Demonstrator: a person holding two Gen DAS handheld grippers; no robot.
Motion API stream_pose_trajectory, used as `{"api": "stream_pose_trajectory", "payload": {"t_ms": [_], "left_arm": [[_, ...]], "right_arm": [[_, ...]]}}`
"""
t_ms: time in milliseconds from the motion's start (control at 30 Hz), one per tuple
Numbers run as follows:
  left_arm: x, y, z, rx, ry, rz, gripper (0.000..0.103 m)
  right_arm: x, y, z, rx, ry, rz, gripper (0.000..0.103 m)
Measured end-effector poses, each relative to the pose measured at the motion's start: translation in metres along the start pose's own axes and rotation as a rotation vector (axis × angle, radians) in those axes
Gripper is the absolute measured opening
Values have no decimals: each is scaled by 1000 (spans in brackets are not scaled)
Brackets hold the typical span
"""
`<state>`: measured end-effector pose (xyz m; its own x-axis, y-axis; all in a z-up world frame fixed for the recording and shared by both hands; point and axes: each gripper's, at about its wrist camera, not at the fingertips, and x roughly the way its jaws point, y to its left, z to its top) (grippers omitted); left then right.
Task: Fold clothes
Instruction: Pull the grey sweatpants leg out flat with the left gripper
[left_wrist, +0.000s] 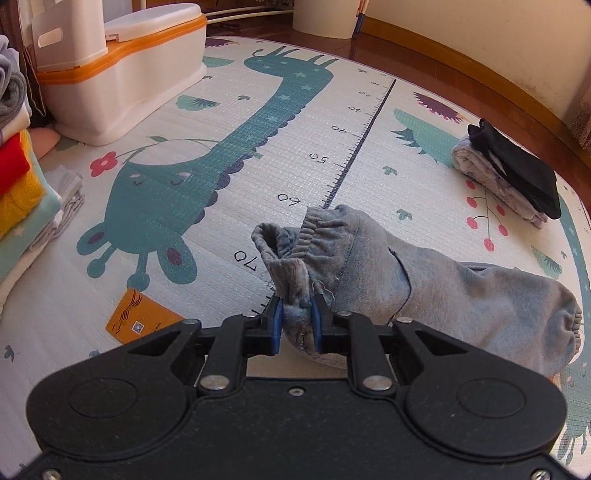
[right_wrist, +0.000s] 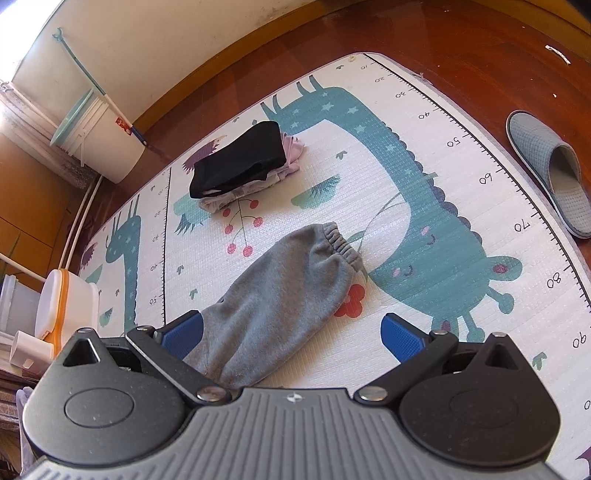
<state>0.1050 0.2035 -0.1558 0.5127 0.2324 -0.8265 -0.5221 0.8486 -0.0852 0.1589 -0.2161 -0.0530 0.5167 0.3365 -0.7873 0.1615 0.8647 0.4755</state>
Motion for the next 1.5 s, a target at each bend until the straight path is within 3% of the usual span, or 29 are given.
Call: {"api": "stream_pose_trajectory", "payload": {"t_ms": [367,533,600,733,867,1000,1100,1167,1200,1300,1400,1500], "left_arm": [[18,20,-4,47,100,208,21],[-8,0,23,120,79,38,53],[-14,-15,34,205,112,-32,62],[-26,-46,54,474,164,-103,69],[-28,-46,77,606,178,-84,70],[-24,-42,106,591,185,-91,70],[-24,-48,106,732,226,-155,70],[-17,-47,103,752,304,-175,70],[-15,-46,101,756,335,-220,70],[0,-44,86,803,378,-292,70],[19,-39,78,827,370,-301,70],[41,-28,80,800,341,-309,69]], "right_arm": [[18,16,3,-155,68,-51,102],[20,26,34,-275,87,-74,101],[26,32,46,-317,118,-51,100],[37,56,60,-494,149,-2,96],[49,75,72,-689,172,16,93],[58,75,90,-769,173,22,93],[73,67,101,-807,188,41,90],[90,58,103,-828,219,57,90],[97,54,103,-831,237,61,90],[125,44,101,-854,286,59,90],[149,39,92,-907,308,78,86],[172,37,83,-996,299,36,86]]}}
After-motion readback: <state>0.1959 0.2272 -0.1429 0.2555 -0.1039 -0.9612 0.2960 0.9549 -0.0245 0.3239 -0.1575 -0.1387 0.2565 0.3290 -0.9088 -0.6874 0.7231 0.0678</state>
